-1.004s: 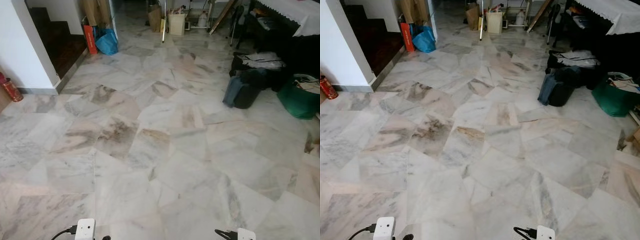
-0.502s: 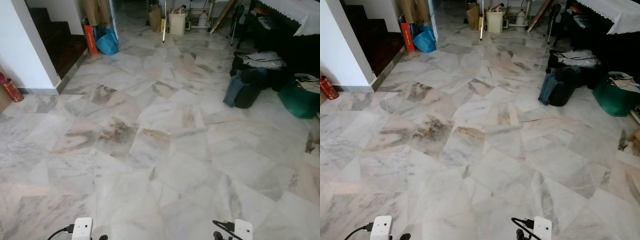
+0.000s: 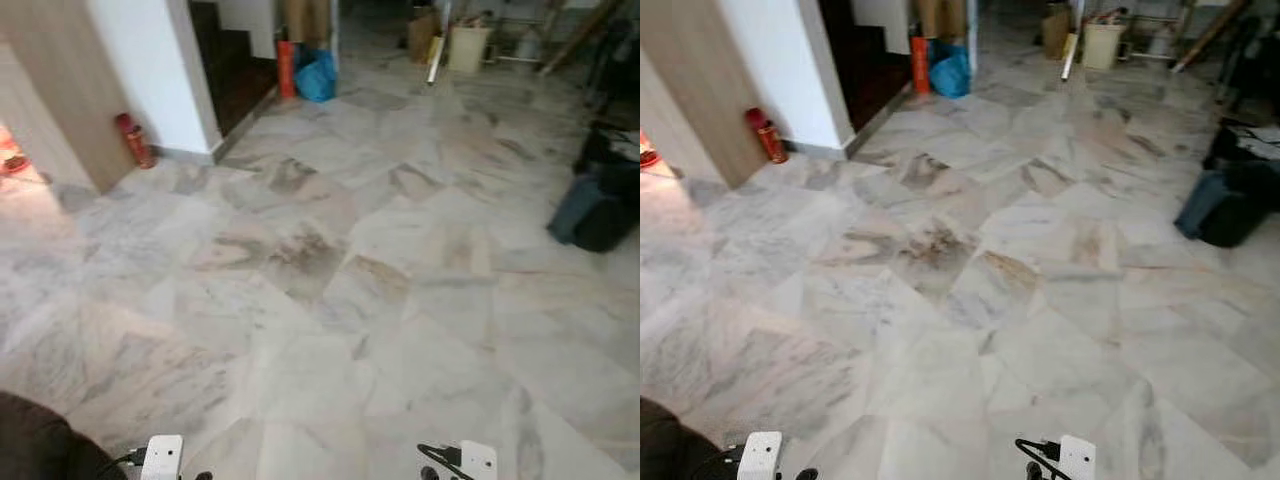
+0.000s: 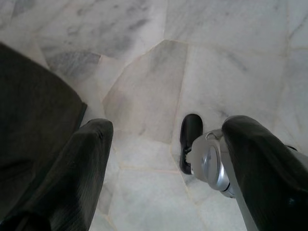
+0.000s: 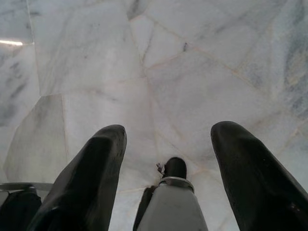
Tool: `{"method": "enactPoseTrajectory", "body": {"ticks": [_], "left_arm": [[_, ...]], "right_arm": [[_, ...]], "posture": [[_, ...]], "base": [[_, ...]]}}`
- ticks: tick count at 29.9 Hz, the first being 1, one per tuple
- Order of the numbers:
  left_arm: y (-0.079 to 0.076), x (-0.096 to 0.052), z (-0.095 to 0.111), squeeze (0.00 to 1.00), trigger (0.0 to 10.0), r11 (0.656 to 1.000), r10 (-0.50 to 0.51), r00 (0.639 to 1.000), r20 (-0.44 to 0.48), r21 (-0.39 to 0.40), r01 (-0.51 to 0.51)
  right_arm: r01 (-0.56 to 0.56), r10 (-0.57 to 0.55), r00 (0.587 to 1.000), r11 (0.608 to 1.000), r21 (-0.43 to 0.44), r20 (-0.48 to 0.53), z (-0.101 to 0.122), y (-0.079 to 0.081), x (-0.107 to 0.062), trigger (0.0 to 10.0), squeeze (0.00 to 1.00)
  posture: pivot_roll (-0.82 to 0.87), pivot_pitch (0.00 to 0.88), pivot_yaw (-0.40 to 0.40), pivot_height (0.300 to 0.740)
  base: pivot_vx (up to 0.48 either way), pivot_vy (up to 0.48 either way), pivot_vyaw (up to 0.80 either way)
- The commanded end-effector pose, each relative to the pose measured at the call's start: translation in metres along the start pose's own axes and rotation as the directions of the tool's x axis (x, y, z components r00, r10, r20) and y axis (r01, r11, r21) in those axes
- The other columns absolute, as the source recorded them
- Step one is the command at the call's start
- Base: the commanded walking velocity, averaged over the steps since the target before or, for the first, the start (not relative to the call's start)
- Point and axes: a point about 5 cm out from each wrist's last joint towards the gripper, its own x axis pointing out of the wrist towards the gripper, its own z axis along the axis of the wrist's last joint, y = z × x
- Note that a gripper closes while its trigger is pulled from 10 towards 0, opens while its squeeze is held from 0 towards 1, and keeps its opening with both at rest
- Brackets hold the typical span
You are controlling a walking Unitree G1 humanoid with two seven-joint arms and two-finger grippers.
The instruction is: Move the pillow to the sofa from floor
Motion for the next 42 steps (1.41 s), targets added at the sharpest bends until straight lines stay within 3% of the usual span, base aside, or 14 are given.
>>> {"method": "enactPoseTrajectory", "body": {"ticks": [1,18,42], "left_arm": [[0.0034,-0.0019,-0.0067,0.00,10.0,1.000,-0.001,0.999,-0.032,0.021,0.002],[0.0042,-0.0029,-0.0101,0.00,10.0,0.999,-0.008,0.999,-0.048,0.049,0.010],[-0.0015,-0.0020,-0.0104,0.00,10.0,1.000,-0.004,0.999,-0.048,0.018,0.005]], "right_arm": [[0.001,-0.001,1.000,1.000,-0.013,0.000,-0.0023,0.0000,-0.0009,10.0,0.00],[-0.011,0.010,1.000,0.999,-0.033,-0.011,-0.0069,0.0013,-0.0021,10.0,0.00],[0.002,-0.002,1.000,0.999,-0.033,-0.001,-0.0034,-0.0040,-0.0019,10.0,0.00]], "posture": [[0.01,0.000,0.026,0.740],[0.00,0.000,0.026,0.740],[0.02,0.000,0.001,0.740]], "base": [[0.000,0.000,0.80],[0.000,0.000,0.80],[0.000,0.000,0.80]]}}
